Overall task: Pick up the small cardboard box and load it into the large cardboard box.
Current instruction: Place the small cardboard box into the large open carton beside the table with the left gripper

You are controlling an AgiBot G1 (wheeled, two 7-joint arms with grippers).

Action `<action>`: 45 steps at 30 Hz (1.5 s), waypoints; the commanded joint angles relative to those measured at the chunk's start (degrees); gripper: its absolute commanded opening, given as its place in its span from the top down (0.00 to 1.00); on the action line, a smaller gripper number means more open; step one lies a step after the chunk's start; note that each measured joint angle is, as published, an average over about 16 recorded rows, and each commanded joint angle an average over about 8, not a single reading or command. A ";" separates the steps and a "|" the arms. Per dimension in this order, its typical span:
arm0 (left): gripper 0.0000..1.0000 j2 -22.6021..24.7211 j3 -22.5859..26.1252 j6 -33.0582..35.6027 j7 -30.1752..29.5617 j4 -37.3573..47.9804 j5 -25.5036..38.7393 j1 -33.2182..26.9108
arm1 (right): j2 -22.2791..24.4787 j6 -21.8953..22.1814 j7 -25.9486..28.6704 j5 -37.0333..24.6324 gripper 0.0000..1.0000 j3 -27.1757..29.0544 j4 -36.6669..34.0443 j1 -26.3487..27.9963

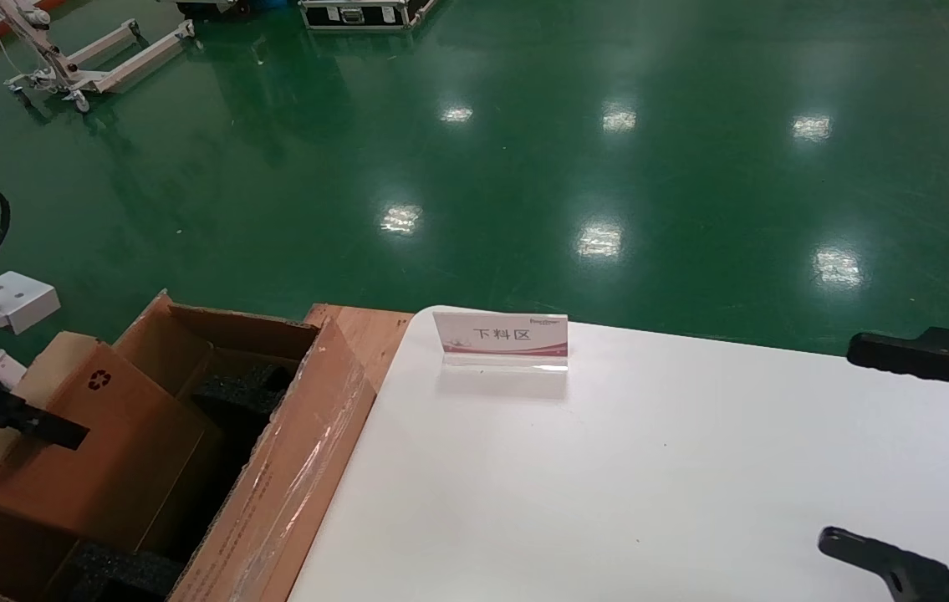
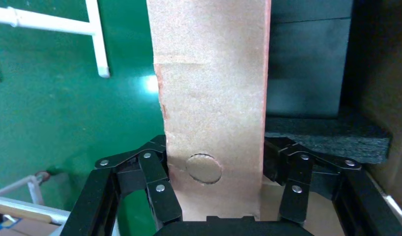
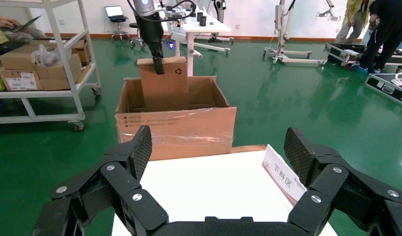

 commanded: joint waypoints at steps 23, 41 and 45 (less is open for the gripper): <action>1.00 8.01 2.24 -2.41 -5.14 1.85 2.69 7.43 | 0.03 0.03 -0.04 0.05 0.00 -0.08 0.00 0.02; 1.00 11.88 3.30 -6.03 -9.24 4.95 3.89 13.50 | 0.06 0.06 -0.07 0.09 0.00 -0.14 0.00 0.03; 1.00 12.38 3.61 -6.88 -9.72 5.47 4.09 14.97 | 0.06 0.06 -0.07 0.10 0.00 -0.15 0.00 0.03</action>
